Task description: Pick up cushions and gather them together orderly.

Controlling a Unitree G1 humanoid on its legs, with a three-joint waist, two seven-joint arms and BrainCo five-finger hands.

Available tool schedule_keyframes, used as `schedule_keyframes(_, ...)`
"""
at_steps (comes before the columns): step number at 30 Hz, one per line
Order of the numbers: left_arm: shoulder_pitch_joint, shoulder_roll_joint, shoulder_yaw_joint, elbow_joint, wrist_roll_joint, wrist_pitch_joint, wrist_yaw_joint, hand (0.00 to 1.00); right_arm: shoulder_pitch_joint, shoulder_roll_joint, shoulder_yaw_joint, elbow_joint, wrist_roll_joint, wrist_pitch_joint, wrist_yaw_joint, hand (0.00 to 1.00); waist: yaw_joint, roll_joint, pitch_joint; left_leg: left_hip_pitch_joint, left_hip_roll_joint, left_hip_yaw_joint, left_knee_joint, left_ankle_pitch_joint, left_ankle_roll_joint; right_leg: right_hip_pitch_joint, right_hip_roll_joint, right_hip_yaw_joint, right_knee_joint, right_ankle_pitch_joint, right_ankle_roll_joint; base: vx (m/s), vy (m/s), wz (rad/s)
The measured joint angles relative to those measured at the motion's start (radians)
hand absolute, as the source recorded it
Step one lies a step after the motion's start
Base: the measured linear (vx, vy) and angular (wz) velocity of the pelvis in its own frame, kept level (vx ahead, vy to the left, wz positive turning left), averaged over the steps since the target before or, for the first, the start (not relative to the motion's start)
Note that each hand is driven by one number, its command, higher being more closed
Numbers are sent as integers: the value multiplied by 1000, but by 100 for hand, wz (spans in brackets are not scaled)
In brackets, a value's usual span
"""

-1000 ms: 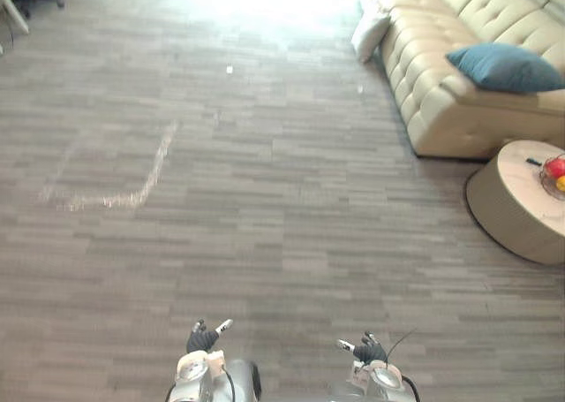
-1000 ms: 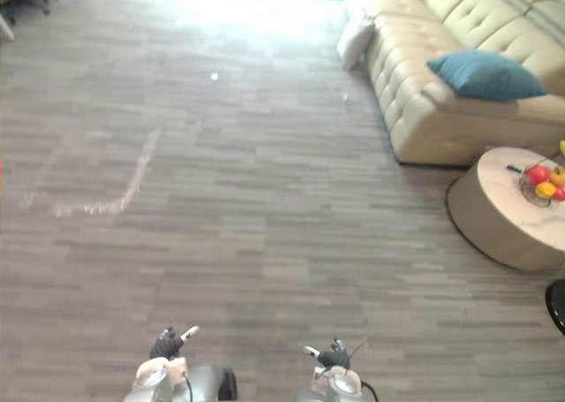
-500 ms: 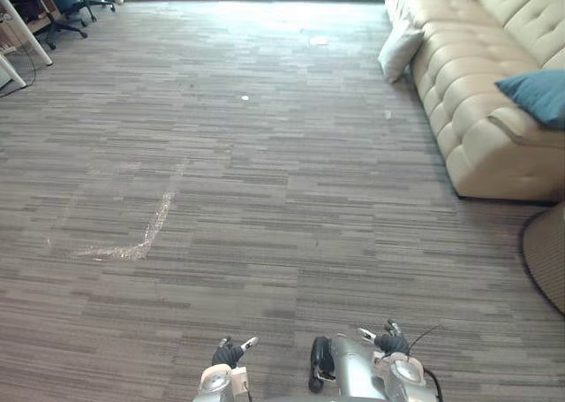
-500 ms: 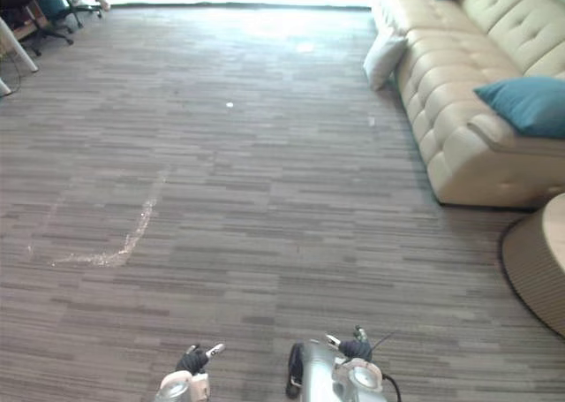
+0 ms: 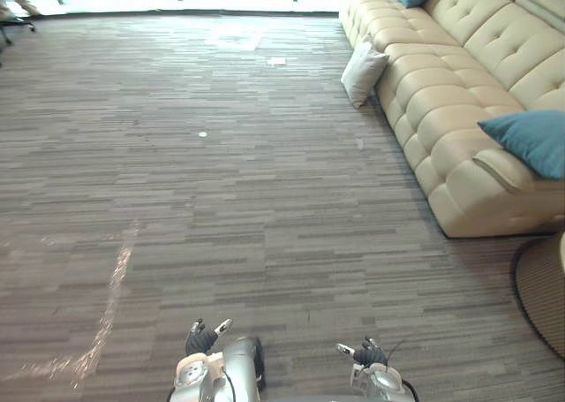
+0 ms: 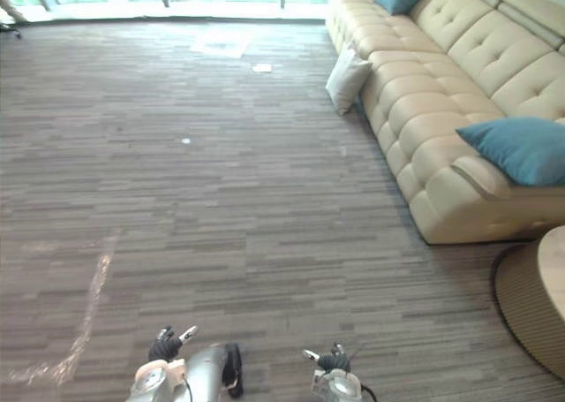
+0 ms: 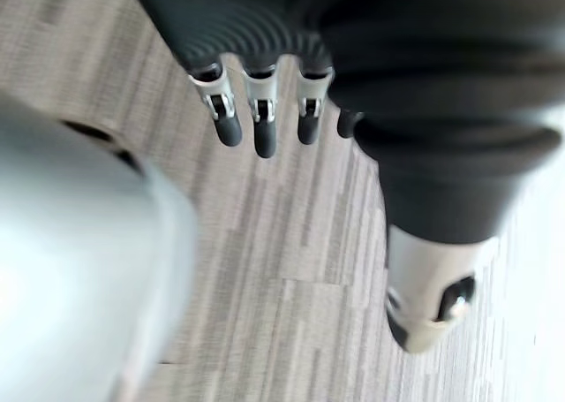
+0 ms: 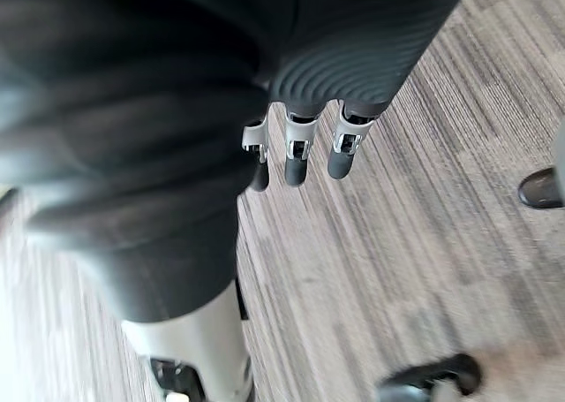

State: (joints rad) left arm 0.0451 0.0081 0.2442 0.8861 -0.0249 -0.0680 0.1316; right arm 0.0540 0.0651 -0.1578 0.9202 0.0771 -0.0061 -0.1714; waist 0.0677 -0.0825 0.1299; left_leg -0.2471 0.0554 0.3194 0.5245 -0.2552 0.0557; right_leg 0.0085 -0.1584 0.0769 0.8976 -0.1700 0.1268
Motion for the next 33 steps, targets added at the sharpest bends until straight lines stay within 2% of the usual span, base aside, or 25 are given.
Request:
schedule_keyframes(1, -7, -2, -16, 28, 1, 10, 1, 0, 8, -6, -3, -14, -1, -3, 6, 0, -14, 20, 15, 144, -26, 1, -61, -39, 1, -87, 6, -23, 190, -14, -9, 715, 257, -4)
schedule_keyframes(3, -6, -9, -49, 42, 2, 13, 0, 0, 17, -5, -11, -44, -1, -11, 6, 0, -28, 37, 12, 252, -36, -1, -140, -54, 0, -169, 11, -93, 212, -46, -30, 488, 143, 3)
schedule_keyframes(5, -34, -32, -86, 74, 2, 12, -4, 0, 22, -5, -35, -78, -1, -23, 7, 0, -33, 41, 17, 372, -49, -32, -241, -71, -9, -326, 13, -239, 36, -91, -63, 542, 98, 39)
schedule_keyframes(6, -37, -40, -86, 87, 2, 13, -4, 0, 20, -6, -44, -79, 0, -23, 7, 0, -38, 40, 17, 403, -52, -40, -267, -75, -14, -358, 22, -260, -56, -88, -65, 635, 77, 56)
schedule_keyframes(8, -33, -52, -87, 100, 3, 16, -5, 0, 11, -6, -60, -79, 0, -24, 8, 0, -58, 41, 18, 462, -54, -63, -310, -78, -19, -380, 39, -294, -244, -57, -80, 484, 5, 51)
schedule_keyframes(10, -26, -62, -86, 105, 3, 18, -8, 0, 3, -7, -70, -78, 0, -21, 8, 0, -68, 44, 20, 579, -56, -97, -390, -105, -58, -396, 78, -319, -501, 52, -118, 678, -56, 65)
schedule_keyframes(11, -24, -62, -86, 105, 3, 17, -8, 0, 3, -7, -70, -79, 0, -21, 8, 0, -70, 45, 21, 597, -55, -110, -392, -113, -62, -397, 83, -307, -491, 89, -145, 880, -153, 60)
schedule_keyframes(12, -21, -65, -86, 107, 4, 17, -9, 0, 2, -16, -69, -78, -1, -19, 11, 0, -76, 54, 18, 633, -42, -149, -376, -119, -63, -399, 90, -282, -410, 140, -201, 739, -163, 57)
schedule_keyframes(13, -20, -72, -87, 107, 9, 16, -9, 0, 2, -26, -68, -79, -2, -17, 16, 0, -77, 82, 2, 600, -10, -195, -272, -118, -63, -406, 87, -303, -324, 55, -201, 733, -189, 54)
schedule_keyframes(14, -20, -71, -89, 107, 14, 16, -9, 0, 2, -29, -69, -79, -2, -17, 16, 0, -78, 88, -1, 580, 0, -204, -219, -117, -63, -403, 87, -312, -309, 34, -204, 554, -176, 38)
schedule_keyframes(15, -20, -71, -83, 107, 24, 17, -13, 0, 0, -39, -71, -89, -1, -17, 18, 0, -80, 115, -1, 500, 30, -230, -16, -94, -101, -374, 102, -339, -294, -24, -208, 836, -241, 15)
schedule_keyframes(16, -22, -71, -64, 103, 23, 18, -19, 0, -7, -56, -65, -98, 1, -14, 21, 0, -80, 151, 21, 372, 82, -242, 292, 75, -171, -305, 135, -344, -312, -76, -214, 838, -210, 6)
schedule_keyframes(17, -22, -68, -61, 101, 24, 18, -20, 0, -10, -61, -63, -97, 1, -12, 21, 0, -78, 158, 29, 337, 104, -244, 377, 126, -183, -278, 147, -339, -327, -80, -217, 818, -142, -18)
schedule_keyframes(18, -10, -67, -33, 90, 23, 19, -21, 0, -16, -65, -64, -76, 3, -8, 20, 0, -70, 169, 39, 246, 163, -217, 561, 110, -171, -179, 181, -331, -383, -99, -231, 665, -60, -20)
schedule_keyframes(20, -4, -58, -26, 52, 23, 16, -21, 0, -15, -53, -50, -59, 7, -2, 18, 0, -63, 139, 49, 143, 181, -178, 617, 43, -138, -33, 184, -313, -486, -102, -230, 643, -65, -15)
schedule_keyframes(21, 12, -54, -24, 17, 22, 9, -21, 0, -13, -40, -33, -46, 13, -1, 17, 0, -54, 116, 40, 62, 178, -136, 558, 4, -115, 50, 175, -294, -565, -102, -229, 630, -65, -26)
schedule_keyframes(23, 17, -59, -24, -13, 22, 6, -21, 0, -14, -26, -32, -37, 13, 2, 15, 0, -48, 111, 37, -36, 171, -100, 399, -24, -94, 135, 171, -273, -644, -98, -222, 621, -10, -43)
schedule_keyframes(25, 13, -67, 4, -39, 21, -5, -21, 0, -14, -6, -37, -36, 13, 5, 10, 0, -13, 103, 41, -109, 121, -91, 60, 9, -98, 219, 135, -208, -693, -128, -185, 614, 121, -73)
schedule_keyframes(27, 19, -68, 3, -48, 19, -13, -19, 0, -13, -4, -34, -32, 13, 5, 4, 0, -4, 109, 36, -145, 96, -119, -127, 76, -132, 265, 122, -162, -723, -176, -156, 519, 208, -71)
schedule_keyframes(28, 23, -67, 3, -52, 17, -13, -19, 0, -13, -4, -34, -31, 13, 6, 4, 0, -2, 108, 35, -154, 97, -124, -133, 99, -129, 277, 116, -151, -727, -198, -158, 706, 402, -112)
schedule_keyframes(29, 32, -37, 4, -49, 7, -12, -20, 0, -9, 5, -24, -23, 12, 13, 4, 0, 12, 74, 4, -170, 75, -111, -28, 158, -118, 296, 69, -88, -706, -241, -152, 621, 360, -87)
schedule_keyframes(30, 31, -29, 4, -49, 4, -12, -20, 0, -6, 5, -26, -24, 12, 11, 3, 0, 11, 64, -1, -169, 74, -104, -12, 156, -115, 285, 56, -71, -681, -239, -154, 787, 458, -100)
schedule_keyframes(31, 30, -12, 4, -41, 2, -8, -17, 0, 4, 6, -25, -25, 9, 10, 2, 0, 8, 26, -14, -151, 58, -63, 8, 123, -66, 225, 18, -29, -549, -214, -118, 799, 457, -59)
schedule_keyframes(32, 21, 7, 0, -24, 2, -9, -10, 0, 7, 6, -26, -26, 7, 11, 3, 0, 11, 0, -5, -90, 39, -25, 1, 86, -43, 121, -5, 13, -291, -126, -57, 657, 392, -52)
schedule_keyframes(33, 17, 11, -3, -15, 3, -8, -7, 0, 9, 5, -26, -26, 5, 11, 3, 0, 8, -4, -3, -68, 33, -21, -2, 70, -41, 85, -9, 21, -207, -76, -44, 626, 369, -30)
